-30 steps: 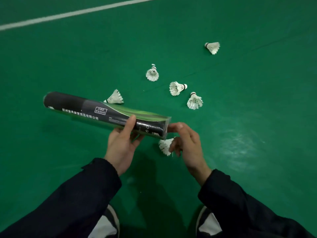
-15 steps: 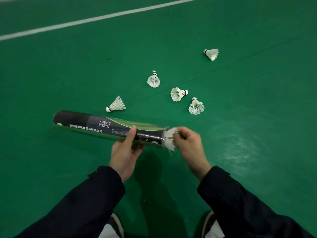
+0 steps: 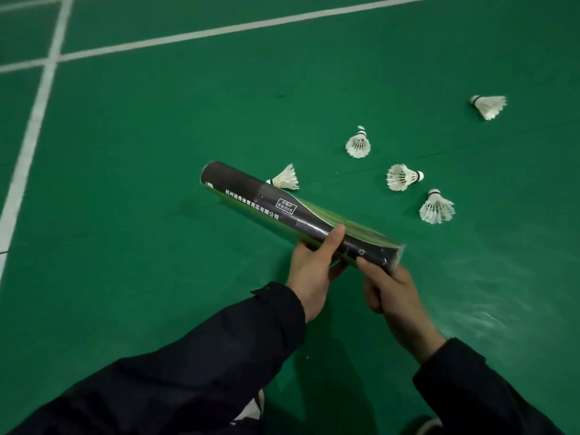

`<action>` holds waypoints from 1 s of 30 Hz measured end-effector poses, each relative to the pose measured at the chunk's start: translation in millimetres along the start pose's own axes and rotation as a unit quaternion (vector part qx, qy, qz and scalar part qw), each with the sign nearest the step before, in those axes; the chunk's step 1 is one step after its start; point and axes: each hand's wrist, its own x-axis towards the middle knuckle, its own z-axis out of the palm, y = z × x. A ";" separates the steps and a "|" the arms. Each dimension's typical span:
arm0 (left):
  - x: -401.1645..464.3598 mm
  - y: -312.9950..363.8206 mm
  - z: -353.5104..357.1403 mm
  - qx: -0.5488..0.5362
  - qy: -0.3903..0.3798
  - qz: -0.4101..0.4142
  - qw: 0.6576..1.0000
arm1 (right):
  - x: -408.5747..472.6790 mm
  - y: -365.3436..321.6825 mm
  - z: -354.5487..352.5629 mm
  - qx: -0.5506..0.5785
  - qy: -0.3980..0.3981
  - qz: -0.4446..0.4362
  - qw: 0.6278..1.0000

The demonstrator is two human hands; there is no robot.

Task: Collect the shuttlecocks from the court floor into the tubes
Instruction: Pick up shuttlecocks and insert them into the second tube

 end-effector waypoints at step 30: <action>27.1 18.0 -22.7 -0.065 0.066 0.001 0.996 | 60.9 -17.0 -60.2 -0.052 0.205 -0.091 0.973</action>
